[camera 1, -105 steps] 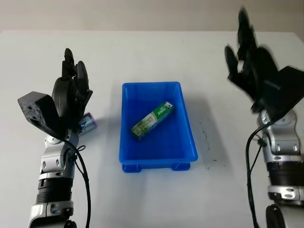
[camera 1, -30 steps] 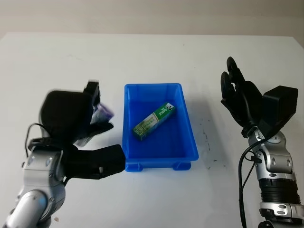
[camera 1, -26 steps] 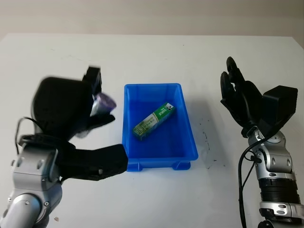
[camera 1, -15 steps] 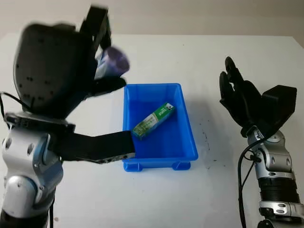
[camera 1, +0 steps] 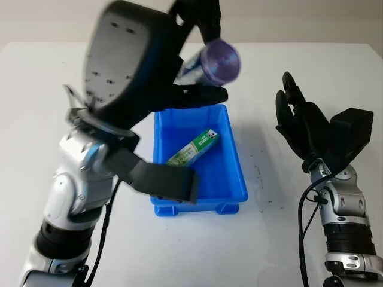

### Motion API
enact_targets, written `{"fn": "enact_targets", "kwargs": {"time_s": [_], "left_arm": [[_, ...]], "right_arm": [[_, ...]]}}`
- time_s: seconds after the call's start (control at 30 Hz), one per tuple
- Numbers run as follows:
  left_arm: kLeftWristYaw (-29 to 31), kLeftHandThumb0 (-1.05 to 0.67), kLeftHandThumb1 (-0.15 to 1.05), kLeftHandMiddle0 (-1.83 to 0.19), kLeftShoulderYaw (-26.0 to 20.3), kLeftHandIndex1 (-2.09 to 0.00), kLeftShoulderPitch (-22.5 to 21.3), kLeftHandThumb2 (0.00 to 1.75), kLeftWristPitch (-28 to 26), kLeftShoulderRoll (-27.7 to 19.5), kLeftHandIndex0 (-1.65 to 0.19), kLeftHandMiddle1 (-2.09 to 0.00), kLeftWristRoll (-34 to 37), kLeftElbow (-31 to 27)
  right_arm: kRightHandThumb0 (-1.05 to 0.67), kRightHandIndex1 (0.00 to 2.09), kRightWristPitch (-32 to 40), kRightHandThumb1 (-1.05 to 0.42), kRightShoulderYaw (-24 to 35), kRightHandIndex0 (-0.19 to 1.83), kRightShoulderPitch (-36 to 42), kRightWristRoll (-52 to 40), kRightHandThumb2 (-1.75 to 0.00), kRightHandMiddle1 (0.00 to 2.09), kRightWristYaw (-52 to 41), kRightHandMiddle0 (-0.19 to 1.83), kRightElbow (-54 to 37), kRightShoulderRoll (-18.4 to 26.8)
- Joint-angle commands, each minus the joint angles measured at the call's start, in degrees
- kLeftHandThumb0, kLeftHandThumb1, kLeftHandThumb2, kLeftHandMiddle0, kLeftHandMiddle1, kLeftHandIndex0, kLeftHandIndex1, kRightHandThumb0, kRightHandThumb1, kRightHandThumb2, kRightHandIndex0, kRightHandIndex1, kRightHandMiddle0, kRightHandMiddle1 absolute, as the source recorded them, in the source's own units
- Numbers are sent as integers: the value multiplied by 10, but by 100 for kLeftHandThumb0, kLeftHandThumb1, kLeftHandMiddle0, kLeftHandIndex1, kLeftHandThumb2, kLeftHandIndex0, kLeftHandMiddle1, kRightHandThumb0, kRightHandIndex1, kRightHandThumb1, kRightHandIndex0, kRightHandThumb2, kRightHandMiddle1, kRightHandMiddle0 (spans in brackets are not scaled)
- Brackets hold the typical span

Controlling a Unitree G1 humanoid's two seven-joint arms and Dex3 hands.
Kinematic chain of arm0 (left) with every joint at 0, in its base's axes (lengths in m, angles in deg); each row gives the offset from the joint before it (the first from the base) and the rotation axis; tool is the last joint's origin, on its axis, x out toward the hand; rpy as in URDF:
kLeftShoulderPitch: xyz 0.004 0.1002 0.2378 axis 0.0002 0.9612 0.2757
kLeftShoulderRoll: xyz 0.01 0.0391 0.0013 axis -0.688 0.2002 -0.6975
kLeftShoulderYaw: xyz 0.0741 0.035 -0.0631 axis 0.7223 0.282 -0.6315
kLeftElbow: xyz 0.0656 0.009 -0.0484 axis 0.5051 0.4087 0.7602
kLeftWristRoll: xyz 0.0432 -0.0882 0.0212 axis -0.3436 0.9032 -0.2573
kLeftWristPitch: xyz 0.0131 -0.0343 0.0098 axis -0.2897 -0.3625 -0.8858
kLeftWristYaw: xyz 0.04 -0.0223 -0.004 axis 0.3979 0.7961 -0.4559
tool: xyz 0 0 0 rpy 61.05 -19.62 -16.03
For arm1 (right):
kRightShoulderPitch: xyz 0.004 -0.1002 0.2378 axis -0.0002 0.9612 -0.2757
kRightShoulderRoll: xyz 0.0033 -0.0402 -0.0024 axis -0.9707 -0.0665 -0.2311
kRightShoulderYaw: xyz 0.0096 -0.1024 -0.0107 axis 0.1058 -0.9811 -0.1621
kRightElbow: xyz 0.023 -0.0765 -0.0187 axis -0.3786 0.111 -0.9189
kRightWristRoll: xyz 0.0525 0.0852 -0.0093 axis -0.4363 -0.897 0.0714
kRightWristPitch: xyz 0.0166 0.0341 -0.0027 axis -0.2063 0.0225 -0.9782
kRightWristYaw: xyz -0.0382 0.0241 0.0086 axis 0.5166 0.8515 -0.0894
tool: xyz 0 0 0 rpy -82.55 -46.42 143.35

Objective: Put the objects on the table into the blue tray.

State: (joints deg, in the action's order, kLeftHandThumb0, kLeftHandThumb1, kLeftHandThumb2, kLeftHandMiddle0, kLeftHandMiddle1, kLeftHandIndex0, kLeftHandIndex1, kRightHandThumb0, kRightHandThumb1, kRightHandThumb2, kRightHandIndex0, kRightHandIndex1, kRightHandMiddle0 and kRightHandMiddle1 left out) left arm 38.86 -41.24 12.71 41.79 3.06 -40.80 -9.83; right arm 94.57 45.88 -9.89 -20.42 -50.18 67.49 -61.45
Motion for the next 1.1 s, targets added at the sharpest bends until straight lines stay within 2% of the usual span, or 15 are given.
{"fn": "enact_targets", "kwargs": {"time_s": [0.0,0.03,0.07,0.1,0.13,0.2,0.23,0.27,0.33,0.6,0.7,0.83,0.9,1.07], "left_arm": [[33,-48,105,-71,17,-186,-4,23,-13,-12,-37,-209,-24,12],[50,-52,105,-52,25,-158,-1,26,-20,-18,-21,-200,-38,15],[71,-54,105,-40,30,-134,2,26,-29,-21,-14,-193,-46,18],[91,-57,105,-27,36,-107,5,26,-37,-25,-7,-174,-56,21],[112,-61,105,-16,41,-74,6,28,-46,-28,0,-133,-64,22],[139,-65,105,-15,47,-39,8,30,-63,-26,4,-64,-78,23],[146,-67,105,-10,48,-25,8,31,-69,-25,7,-35,-82,23],[149,-68,105,-9,49,-20,9,31,-74,-23,8,-25,-86,23],[146,-72,105,-3,52,-13,11,33,-82,-20,13,-12,-92,26],[132,-85,105,16,48,-2,14,36,-79,-25,19,-1,-86,26],[121,-85,105,19,15,0,19,43,-71,-9,19,0,0,18],[103,-80,105,19,-64,0,27,50,-56,27,19,0,194,16],[68,-77,105,19,-123,0,28,52,-22,47,19,0,303,46],[-10,-73,105,17,-214,-3,18,60,32,87,15,-3,477,117]], "right_arm": [[-70,0,6,-105,3,-19,8,-4,-66,0,2,-19,-19,-1],[-70,0,8,-105,3,-19,10,-5,-66,0,4,-19,-23,-2],[-70,0,10,-105,3,-19,12,-6,-66,0,5,-19,-24,-2],[-70,0,10,-105,3,-19,14,-7,-66,0,4,-19,-26,-2],[-69,0,10,-105,3,-19,15,-8,-66,0,4,-19,-26,-1],[-69,0,11,-105,2,-19,16,-8,-67,0,5,-19,-25,-1],[-69,0,11,-105,2,-19,16,-8,-67,0,6,-19,-24,-1],[-69,0,9,-105,2,-19,16,-7,-67,0,5,-19,-23,0],[-69,0,11,-105,1,-19,15,-7,-66,0,4,-19,-21,0],[-69,0,8,-105,-1,-19,12,-3,-66,0,5,-19,-15,2],[-69,0,6,-105,-1,-19,10,-3,-66,0,6,-19,-14,2],[-69,0,3,-105,1,-19,7,-7,-66,0,1,-19,-11,1],[-70,0,0,-105,0,-19,5,-7,-65,0,1,-19,-11,1],[-70,0,-9,-105,2,-19,-2,-10,-65,0,4,-19,-4,-4]]}}
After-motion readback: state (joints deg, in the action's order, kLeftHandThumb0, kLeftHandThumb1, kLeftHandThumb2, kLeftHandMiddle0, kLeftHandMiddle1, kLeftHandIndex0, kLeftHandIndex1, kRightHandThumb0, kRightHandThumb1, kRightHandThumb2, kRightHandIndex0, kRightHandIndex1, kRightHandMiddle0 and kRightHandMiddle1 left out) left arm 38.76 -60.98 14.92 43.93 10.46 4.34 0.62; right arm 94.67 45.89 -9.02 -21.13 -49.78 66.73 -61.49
